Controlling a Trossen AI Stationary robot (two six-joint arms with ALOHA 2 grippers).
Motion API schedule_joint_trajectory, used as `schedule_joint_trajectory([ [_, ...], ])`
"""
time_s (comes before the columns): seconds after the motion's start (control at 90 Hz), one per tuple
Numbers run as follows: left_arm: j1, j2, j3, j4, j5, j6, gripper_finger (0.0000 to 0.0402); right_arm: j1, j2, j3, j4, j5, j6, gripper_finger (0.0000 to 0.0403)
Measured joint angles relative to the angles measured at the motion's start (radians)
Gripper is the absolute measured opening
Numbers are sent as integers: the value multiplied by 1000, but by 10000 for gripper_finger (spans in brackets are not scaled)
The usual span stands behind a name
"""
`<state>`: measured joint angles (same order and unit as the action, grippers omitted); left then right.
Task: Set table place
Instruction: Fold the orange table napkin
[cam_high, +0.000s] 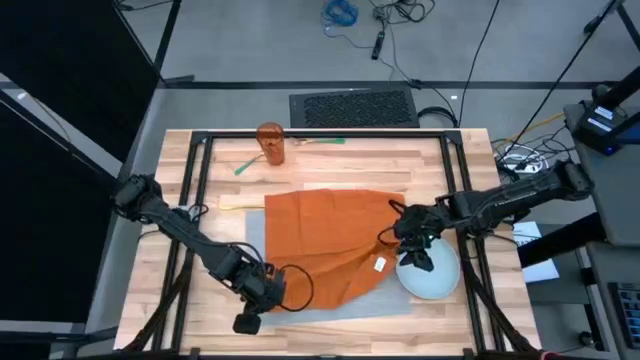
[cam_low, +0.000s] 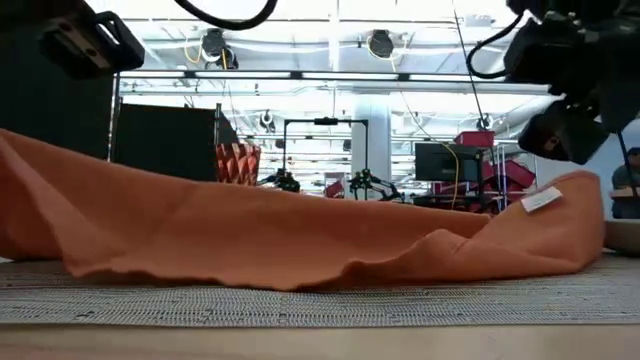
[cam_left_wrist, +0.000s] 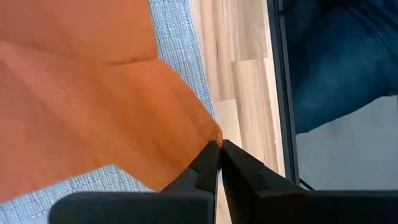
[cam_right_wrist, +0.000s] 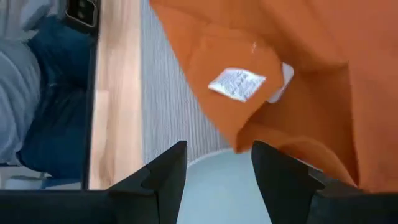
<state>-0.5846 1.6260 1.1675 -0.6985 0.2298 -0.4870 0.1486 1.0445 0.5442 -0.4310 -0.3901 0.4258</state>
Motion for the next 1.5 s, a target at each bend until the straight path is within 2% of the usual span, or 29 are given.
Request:
schedule_joint_trajectory([
  [0.122, 2, 0, 0, 16, -4, 2, 0, -38, 91, -6, 18, -62, -21, 166],
  [0.244, 2, 0, 0, 15, -12, 3, 0, -64, 182, -34, 156, -164, -39, 166],
  [0.389, 2, 0, 0, 16, -22, 7, 0, -96, 251, -37, 235, -208, -68, 166],
  [0.511, 2, 0, 0, 15, -23, 23, 0, -117, 270, -37, 291, -272, -71, 166],
  [1.0, 3, 0, 0, 13, -26, 28, 0, -177, 278, -37, 272, -317, -40, 165],
  [1.167, 3, 0, 0, 20, -30, 30, 0, -183, 350, -37, 286, -314, -49, 148],
  [1.356, 3, 0, 0, 34, -31, 33, 0, -185, 462, -37, 392, -343, -59, 104],
  [1.5, 3, 0, 0, 36, -31, 41, 0, -203, 488, -36, 462, -373, -48, 79],
])
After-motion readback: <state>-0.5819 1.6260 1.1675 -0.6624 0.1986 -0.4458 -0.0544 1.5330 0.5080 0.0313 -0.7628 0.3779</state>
